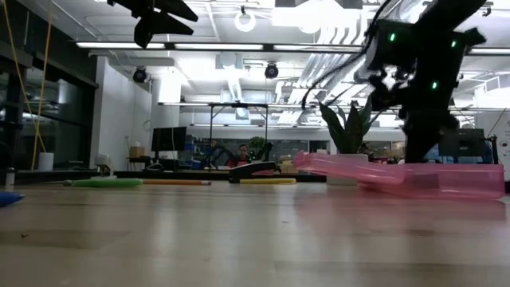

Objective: Pack school essentials
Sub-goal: Put the orange crayon box into the pink supply box, then put the purple scissors into the pink supply box

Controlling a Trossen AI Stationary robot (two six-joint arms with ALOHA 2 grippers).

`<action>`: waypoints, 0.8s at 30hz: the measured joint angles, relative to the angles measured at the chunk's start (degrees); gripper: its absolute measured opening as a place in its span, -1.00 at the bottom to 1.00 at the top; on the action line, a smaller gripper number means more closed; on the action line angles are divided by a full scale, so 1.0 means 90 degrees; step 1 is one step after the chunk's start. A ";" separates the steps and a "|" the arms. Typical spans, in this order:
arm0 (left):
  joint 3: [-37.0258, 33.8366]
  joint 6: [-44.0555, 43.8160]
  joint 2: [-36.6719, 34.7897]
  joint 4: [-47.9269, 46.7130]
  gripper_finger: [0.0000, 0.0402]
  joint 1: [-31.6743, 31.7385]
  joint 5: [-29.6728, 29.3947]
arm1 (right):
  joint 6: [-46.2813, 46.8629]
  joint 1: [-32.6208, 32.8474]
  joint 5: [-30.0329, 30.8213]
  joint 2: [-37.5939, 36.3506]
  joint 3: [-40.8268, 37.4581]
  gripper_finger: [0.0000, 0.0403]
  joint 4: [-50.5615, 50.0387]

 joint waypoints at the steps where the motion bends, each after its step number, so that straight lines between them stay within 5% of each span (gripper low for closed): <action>1: 0.0000 0.0000 0.0000 0.0000 -0.27 0.0000 0.0020 | -0.0012 0.0038 -0.0025 -0.0185 0.0043 -1.00 -0.0076; 7: 0.0000 0.0152 -0.0060 0.0067 -0.27 -0.0007 0.0584 | 0.0346 0.0401 -0.0621 -0.1781 0.0029 -1.00 0.0638; 13: -0.0001 0.0378 -0.0063 0.0931 -0.27 -0.0360 0.0627 | 0.0638 0.0839 -0.0356 -0.3139 -0.0280 -1.00 0.3167; 24: -0.1787 -0.0271 -0.0058 0.4485 -0.27 -0.1105 0.0292 | 0.0065 0.0902 -0.0485 -0.3508 -0.0387 -1.00 0.5401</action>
